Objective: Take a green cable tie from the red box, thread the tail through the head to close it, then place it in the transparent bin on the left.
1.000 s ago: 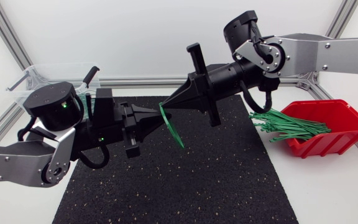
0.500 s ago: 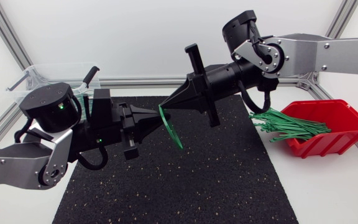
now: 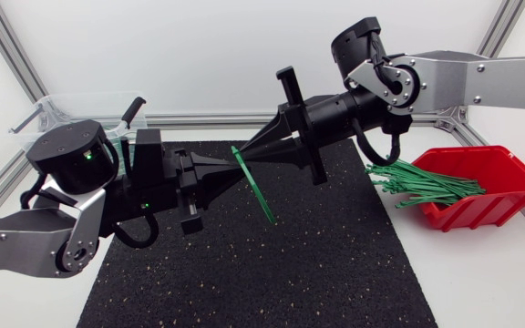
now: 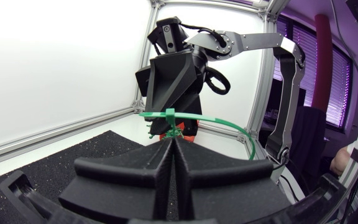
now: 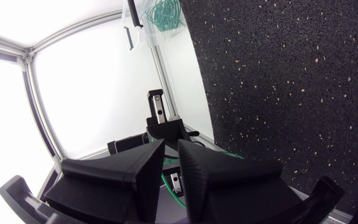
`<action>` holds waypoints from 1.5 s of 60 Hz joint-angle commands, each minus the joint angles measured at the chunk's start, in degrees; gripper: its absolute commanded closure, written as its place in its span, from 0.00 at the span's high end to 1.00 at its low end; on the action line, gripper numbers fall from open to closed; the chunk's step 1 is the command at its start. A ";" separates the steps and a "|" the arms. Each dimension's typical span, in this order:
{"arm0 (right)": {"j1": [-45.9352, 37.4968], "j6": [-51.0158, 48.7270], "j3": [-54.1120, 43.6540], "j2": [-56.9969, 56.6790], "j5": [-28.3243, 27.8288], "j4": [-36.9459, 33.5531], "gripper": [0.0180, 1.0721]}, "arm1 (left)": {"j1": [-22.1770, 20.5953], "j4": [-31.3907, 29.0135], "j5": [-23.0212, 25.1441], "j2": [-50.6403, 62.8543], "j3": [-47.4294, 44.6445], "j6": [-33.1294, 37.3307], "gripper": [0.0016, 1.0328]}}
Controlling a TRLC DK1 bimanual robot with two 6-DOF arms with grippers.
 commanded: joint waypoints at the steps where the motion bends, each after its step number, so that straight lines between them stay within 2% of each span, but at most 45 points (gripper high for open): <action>1: -0.41 1.18 -1.54 -1.53 0.29 0.48 0.27 | -0.17 0.87 0.47 -0.74 -0.68 1.06 0.03; 19: -1.29 1.18 -1.71 -2.41 0.29 1.88 0.34 | 0.27 0.78 0.91 0.14 -0.50 0.36 0.03; 31: -0.15 0.65 -1.19 -2.06 -0.23 2.50 0.34 | 2.20 0.78 5.83 1.45 0.73 -1.75 0.03; 53: 2.31 0.12 -0.83 -0.12 -1.20 2.41 0.33 | 3.08 0.78 8.82 1.98 1.61 -3.16 0.03; 56: 2.58 0.12 -0.83 0.05 -1.20 2.41 0.33 | 3.00 0.78 8.82 1.98 1.61 -3.16 0.03; 61: 2.75 0.12 -0.92 0.05 -1.20 2.41 0.24 | 3.00 0.69 8.82 1.98 1.69 -3.16 0.03; 90: 3.19 0.03 -1.27 0.31 -1.11 2.50 0.23 | 3.44 0.69 10.31 1.63 1.87 -2.01 0.03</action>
